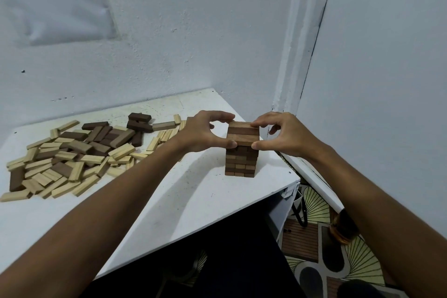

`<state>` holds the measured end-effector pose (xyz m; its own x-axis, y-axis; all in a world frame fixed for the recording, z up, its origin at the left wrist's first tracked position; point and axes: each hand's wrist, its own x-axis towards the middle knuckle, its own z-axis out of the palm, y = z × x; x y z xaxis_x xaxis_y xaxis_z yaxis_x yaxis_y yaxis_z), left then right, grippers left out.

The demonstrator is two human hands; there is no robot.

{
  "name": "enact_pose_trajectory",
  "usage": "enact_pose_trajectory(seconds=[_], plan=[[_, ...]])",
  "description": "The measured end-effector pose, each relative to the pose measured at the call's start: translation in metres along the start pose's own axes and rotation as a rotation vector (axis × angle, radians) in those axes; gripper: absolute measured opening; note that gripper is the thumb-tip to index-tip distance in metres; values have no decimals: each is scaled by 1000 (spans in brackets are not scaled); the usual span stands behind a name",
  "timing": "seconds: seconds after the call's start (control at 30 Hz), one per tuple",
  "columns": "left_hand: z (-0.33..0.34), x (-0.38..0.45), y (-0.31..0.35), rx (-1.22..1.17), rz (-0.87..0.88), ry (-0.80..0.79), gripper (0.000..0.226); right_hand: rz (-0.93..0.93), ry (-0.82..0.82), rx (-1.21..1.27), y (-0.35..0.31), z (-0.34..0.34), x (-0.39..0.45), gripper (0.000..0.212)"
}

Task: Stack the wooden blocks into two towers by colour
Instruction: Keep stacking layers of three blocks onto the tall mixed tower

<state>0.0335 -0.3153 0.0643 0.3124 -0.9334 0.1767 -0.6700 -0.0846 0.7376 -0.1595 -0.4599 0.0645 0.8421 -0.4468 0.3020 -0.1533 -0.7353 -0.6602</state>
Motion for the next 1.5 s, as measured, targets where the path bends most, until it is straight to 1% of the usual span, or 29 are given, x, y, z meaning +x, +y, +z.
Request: enact_pose_trajectory(seconds=[0.4, 0.5, 0.57, 0.67, 0.8, 0.9, 1.0, 1.1, 1.17, 1.23, 1.3, 1.37, 1.43, 1.5], plan=[[0, -1, 0, -11, 8, -17, 85, 16, -17, 1, -3, -2, -2, 50], [0, -1, 0, -16, 8, -17, 84, 18, -20, -7, -3, -3, -3, 52], [0, -2, 0, -18, 10, -24, 87, 15, -26, -8, -3, -3, -4, 57], [-3, -5, 0, -30, 11, -15, 85, 5, 15, -16, -9, -4, -7, 58], [-13, -17, -1, -81, 4, 42, 72, -78, 107, -42, -30, -3, -10, 53], [-26, -32, -8, -77, -18, 81, 71, -139, 146, 0, -52, 5, -9, 49], [-42, -54, -23, -28, -61, 119, 71, -208, 147, 47, -74, 26, -4, 48], [-57, -79, -40, 38, -111, 183, 71, -257, 111, 120, -92, 54, 1, 43], [-66, -93, -50, 100, -134, 212, 69, -245, 90, 151, -97, 73, 3, 38], [-79, -115, -62, 154, -177, 269, 57, -210, 51, 193, -104, 100, 10, 33], [-89, -141, -77, 172, -216, 376, 44, -138, 9, 230, -111, 129, 18, 33], [-94, -165, -91, 226, -236, 486, 37, -52, -2, 220, -113, 157, 28, 36], [-95, -187, -107, 280, -266, 571, 34, 22, 12, 192, -111, 182, 42, 40], [-98, -205, -121, 341, -284, 637, 38, 93, 42, 166, -106, 199, 59, 41]])
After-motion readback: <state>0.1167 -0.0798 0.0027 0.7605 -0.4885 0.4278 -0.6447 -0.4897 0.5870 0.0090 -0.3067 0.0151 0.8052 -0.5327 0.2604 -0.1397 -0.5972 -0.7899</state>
